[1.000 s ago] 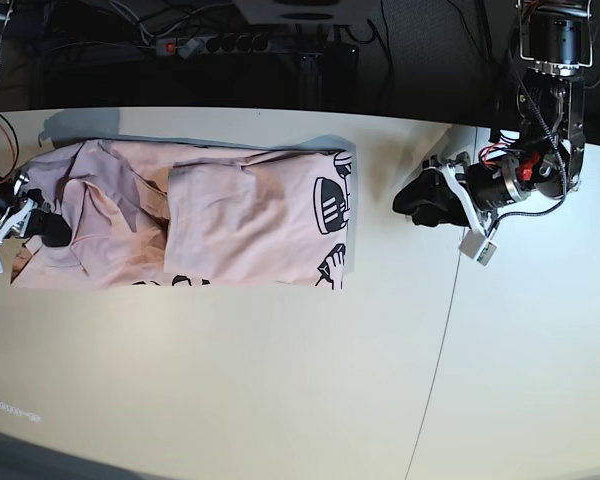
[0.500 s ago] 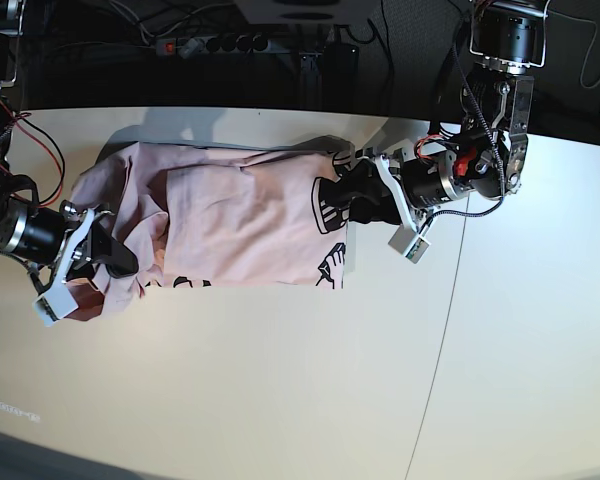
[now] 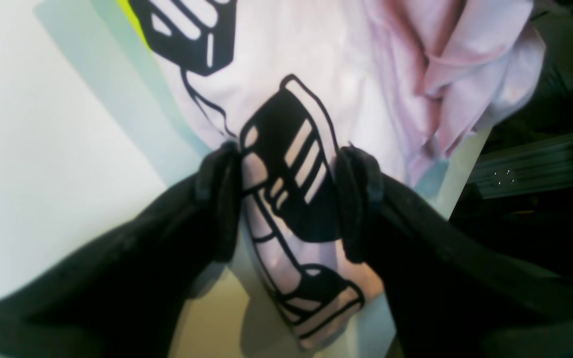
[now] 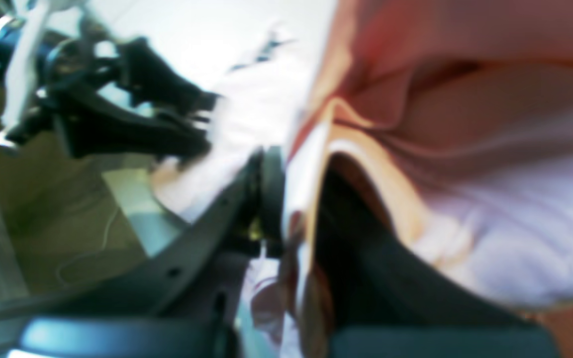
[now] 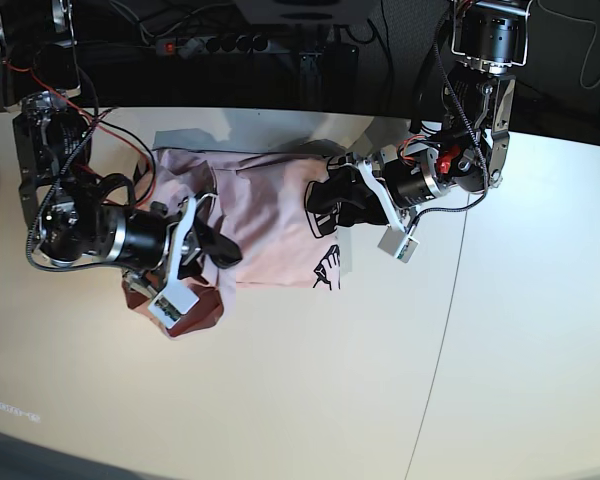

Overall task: Fold the T-shirt properly
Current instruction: 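Lift the collar end with the right gripper and fold it over the stack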

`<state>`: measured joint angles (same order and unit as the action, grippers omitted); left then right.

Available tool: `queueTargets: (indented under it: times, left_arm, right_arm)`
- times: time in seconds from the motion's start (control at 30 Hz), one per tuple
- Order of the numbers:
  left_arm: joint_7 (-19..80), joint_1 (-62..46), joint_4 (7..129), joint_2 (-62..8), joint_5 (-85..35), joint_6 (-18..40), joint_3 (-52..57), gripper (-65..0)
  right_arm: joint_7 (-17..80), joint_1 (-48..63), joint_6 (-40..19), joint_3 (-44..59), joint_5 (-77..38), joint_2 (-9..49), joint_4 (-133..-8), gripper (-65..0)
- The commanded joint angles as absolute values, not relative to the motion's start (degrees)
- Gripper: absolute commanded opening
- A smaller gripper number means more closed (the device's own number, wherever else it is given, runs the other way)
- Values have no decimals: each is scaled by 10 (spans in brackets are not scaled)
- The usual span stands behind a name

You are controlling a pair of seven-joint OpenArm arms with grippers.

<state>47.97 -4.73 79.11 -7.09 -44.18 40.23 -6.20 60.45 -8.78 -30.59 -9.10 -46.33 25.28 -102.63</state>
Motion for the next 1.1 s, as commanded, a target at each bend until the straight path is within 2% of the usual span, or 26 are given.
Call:
queueTargets:
  times: [0.0, 0.23, 0.53, 0.83, 1.07]
  left_arm:
    - [512, -48, 789, -71, -408, 400, -64, -315]
    - [512, -48, 789, -71, -409, 400, -64, -315]
    - [513, -40, 789, -72, -440, 400, -64, -315]
    - [577, -4, 814, -72, -510, 400, -58, -315]
    - [587, -3, 858, -93, -521, 400, -23, -315]
  right_arm:
    - [587, -100, -331, -98, -466, 249, -1037, -650]
    - [572, -99, -330, -194, -372, 209, -1037, -650]
    - [553, -99, -328, -286, -304, 208, -1036, -650]
    - [548, -99, -328, -296, -280, 208, -1036, -650]
    - [535, -99, -327, -296, -280, 207, -1036, -650]
